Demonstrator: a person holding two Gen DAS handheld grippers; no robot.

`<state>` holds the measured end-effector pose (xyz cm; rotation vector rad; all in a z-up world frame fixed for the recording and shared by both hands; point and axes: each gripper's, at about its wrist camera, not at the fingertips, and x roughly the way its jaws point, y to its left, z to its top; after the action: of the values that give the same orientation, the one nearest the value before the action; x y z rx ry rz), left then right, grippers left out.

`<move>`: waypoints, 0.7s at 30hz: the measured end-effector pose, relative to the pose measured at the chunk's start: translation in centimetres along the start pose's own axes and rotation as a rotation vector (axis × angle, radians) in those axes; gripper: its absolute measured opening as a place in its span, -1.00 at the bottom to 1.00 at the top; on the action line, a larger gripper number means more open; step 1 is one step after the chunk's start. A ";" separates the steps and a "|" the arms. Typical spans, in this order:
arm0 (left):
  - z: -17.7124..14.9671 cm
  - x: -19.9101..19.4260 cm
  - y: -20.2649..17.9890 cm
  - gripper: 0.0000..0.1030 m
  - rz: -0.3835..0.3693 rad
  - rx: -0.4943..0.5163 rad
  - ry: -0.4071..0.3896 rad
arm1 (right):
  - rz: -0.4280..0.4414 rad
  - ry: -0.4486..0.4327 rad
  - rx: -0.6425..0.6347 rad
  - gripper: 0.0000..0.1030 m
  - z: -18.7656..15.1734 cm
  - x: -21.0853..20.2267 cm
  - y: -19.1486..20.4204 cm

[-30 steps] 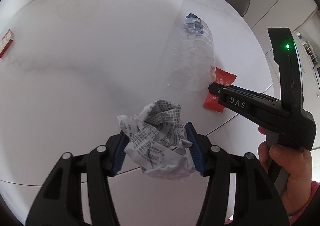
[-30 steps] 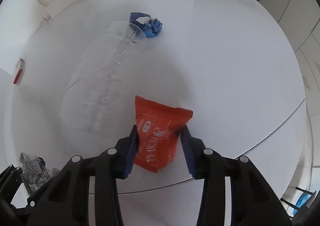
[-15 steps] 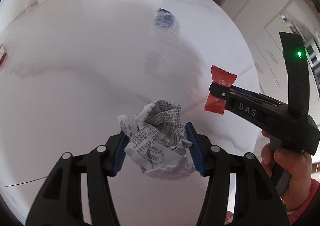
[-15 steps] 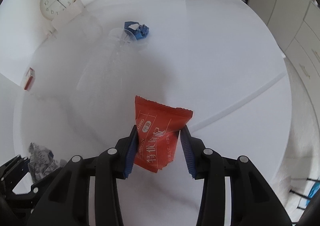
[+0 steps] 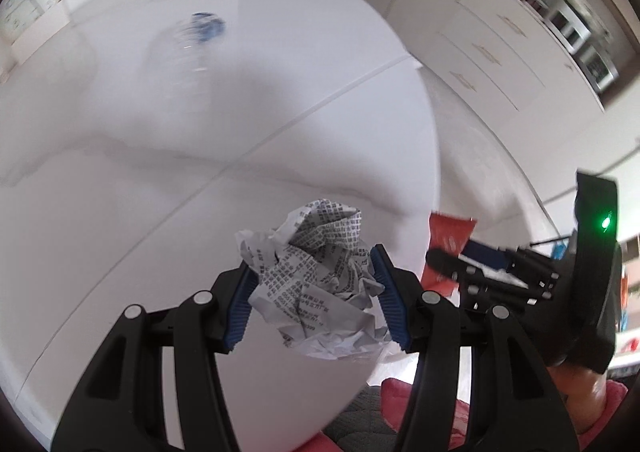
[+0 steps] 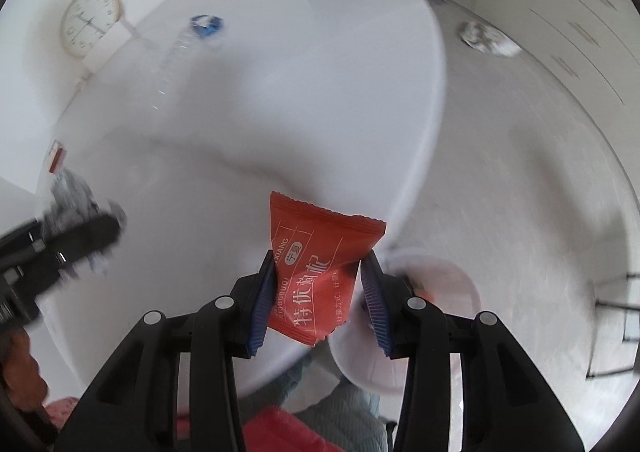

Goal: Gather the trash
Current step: 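Carry the paper and red packet over the bin while both tools open to drop them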

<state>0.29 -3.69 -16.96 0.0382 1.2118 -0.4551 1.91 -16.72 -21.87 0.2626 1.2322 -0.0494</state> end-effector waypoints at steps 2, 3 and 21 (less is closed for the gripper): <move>0.0 0.5 -1.6 0.04 -0.018 0.032 0.005 | -0.013 0.004 0.044 -0.17 -1.5 -0.5 -1.7; -0.2 0.5 -2.1 0.04 -0.024 0.042 0.007 | -0.021 0.007 0.066 -0.17 -2.2 -0.7 -2.5; -2.8 1.5 -11.2 0.04 -0.088 0.210 0.052 | -0.028 0.064 0.154 -0.15 -7.9 -1.0 -8.7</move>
<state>-5.80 -13.61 -17.01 0.1780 1.2161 -0.6605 -7.33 -23.51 -24.90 0.3827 1.2974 -0.1617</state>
